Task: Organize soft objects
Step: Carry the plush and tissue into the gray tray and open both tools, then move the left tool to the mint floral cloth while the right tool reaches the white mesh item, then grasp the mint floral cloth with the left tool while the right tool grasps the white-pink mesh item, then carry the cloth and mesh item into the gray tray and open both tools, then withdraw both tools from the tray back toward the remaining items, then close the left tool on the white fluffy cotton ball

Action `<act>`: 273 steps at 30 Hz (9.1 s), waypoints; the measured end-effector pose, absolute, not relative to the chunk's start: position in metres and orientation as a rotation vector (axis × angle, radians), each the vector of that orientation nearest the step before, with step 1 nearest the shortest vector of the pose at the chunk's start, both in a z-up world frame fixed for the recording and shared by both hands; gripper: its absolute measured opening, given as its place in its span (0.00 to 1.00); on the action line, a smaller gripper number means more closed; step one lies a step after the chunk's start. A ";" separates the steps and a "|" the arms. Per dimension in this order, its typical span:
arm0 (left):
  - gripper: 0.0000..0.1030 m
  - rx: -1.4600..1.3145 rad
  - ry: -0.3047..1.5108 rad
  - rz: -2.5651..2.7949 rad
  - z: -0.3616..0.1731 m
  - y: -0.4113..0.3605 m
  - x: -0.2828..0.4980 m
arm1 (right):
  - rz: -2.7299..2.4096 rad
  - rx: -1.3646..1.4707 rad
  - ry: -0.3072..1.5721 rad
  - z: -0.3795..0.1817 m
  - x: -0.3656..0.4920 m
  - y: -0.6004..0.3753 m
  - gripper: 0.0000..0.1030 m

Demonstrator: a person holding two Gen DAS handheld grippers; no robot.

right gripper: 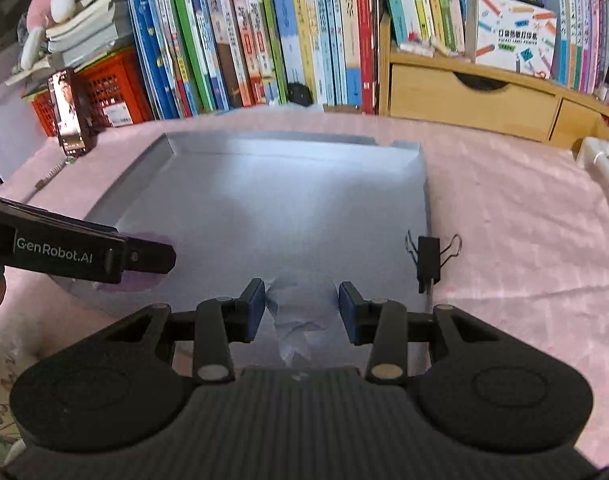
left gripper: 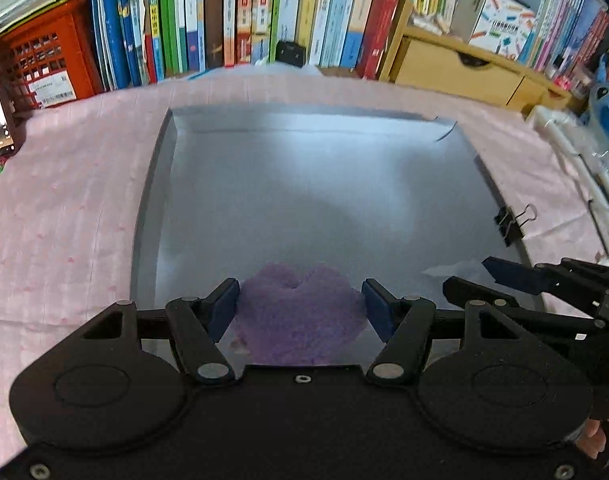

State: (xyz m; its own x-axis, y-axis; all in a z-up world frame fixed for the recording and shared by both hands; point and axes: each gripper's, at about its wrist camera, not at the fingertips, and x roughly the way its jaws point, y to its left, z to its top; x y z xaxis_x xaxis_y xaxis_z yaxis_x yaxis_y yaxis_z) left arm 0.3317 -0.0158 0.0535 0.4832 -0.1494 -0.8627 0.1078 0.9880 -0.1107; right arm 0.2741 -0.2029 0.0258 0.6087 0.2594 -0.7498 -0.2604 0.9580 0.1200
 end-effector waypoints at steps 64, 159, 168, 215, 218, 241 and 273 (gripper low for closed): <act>0.90 -0.159 0.619 -0.141 0.022 0.080 0.024 | 0.195 -0.012 0.404 -0.001 0.016 -0.254 0.84; 0.31 -0.120 0.987 -0.261 0.083 0.013 0.342 | 0.401 0.185 0.796 0.044 0.272 -0.205 0.47; 0.32 -0.099 1.045 -0.270 0.065 0.009 0.354 | 0.425 0.156 0.843 0.029 0.279 -0.193 0.47; 0.81 -0.150 0.552 -0.212 0.089 0.120 0.092 | 0.355 0.021 0.385 0.054 0.054 -0.233 0.86; 0.82 -0.153 0.546 -0.188 0.077 0.127 0.079 | 0.340 0.022 0.362 0.046 0.039 -0.234 0.89; 0.79 -0.263 0.617 -0.146 0.028 0.131 0.084 | 0.277 -0.045 0.411 0.003 0.015 -0.214 0.89; 0.55 -0.281 0.639 -0.060 0.031 0.145 0.067 | 0.216 -0.014 0.479 -0.005 0.026 -0.219 0.34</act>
State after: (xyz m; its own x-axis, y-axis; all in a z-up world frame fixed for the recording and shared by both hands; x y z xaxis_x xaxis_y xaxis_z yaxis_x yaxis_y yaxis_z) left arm 0.0665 0.1455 0.0312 0.8025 -0.1416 -0.5796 -0.0309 0.9602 -0.2774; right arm 0.0265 -0.2190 -0.0052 0.8651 0.2025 -0.4588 -0.2091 0.9772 0.0369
